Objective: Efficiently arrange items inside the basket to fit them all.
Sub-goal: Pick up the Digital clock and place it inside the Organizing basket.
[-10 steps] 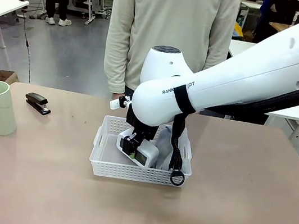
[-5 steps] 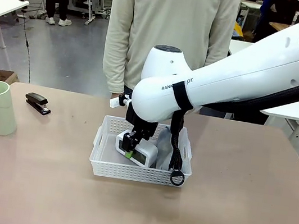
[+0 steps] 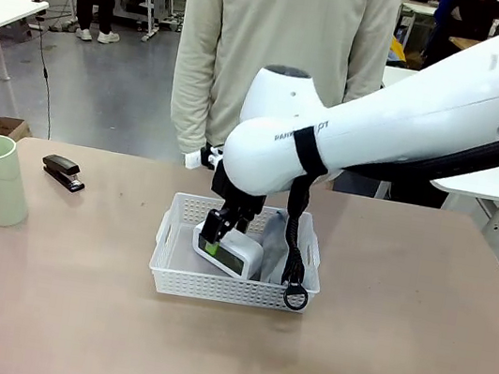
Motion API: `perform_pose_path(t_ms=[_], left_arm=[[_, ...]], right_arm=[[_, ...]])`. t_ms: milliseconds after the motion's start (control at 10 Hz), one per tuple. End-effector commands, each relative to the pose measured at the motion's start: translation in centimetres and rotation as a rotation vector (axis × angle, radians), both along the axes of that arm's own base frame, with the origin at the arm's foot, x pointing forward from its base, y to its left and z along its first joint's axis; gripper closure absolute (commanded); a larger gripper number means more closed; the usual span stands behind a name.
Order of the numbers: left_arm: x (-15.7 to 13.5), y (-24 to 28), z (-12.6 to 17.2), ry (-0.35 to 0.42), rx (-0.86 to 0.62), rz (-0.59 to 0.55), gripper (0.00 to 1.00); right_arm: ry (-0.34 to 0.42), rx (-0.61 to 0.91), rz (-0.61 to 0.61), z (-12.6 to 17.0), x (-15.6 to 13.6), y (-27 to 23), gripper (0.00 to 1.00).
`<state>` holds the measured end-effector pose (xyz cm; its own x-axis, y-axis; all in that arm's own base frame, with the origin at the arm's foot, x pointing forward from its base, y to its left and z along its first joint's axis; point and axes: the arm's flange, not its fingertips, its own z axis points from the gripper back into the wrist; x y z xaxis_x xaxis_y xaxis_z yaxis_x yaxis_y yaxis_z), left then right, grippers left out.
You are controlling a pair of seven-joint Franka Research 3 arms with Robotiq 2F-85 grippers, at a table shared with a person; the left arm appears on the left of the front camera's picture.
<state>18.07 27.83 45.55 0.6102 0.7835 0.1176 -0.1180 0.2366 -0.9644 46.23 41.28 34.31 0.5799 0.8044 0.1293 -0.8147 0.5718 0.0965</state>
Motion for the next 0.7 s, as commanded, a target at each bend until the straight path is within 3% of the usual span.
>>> perform_pose_path(t_ms=[0, 200, 300, 600], left_arm=[[0.0, 0.0, 0.0, -0.029, 0.003, -0.003, 0.0], [0.0, 0.0, 0.0, -0.029, 0.003, -0.003, 0.0], [0.0, 0.0, 0.0, -0.029, 0.003, -0.003, 0.0], [0.0, 0.0, 0.0, -0.029, 0.003, -0.003, 0.0]], right_arm=[[-0.009, 0.108, 0.003, 5.7, -2.5, -3.7, 0.0], [0.073, 0.248, -0.116, 12.7, -5.3, -9.2, 0.0], [0.132, 0.318, -0.181, 14.0, -6.8, -12.4, 0.0], [0.176, 0.587, -0.461, 14.5, -13.9, -25.7, 0.0]])
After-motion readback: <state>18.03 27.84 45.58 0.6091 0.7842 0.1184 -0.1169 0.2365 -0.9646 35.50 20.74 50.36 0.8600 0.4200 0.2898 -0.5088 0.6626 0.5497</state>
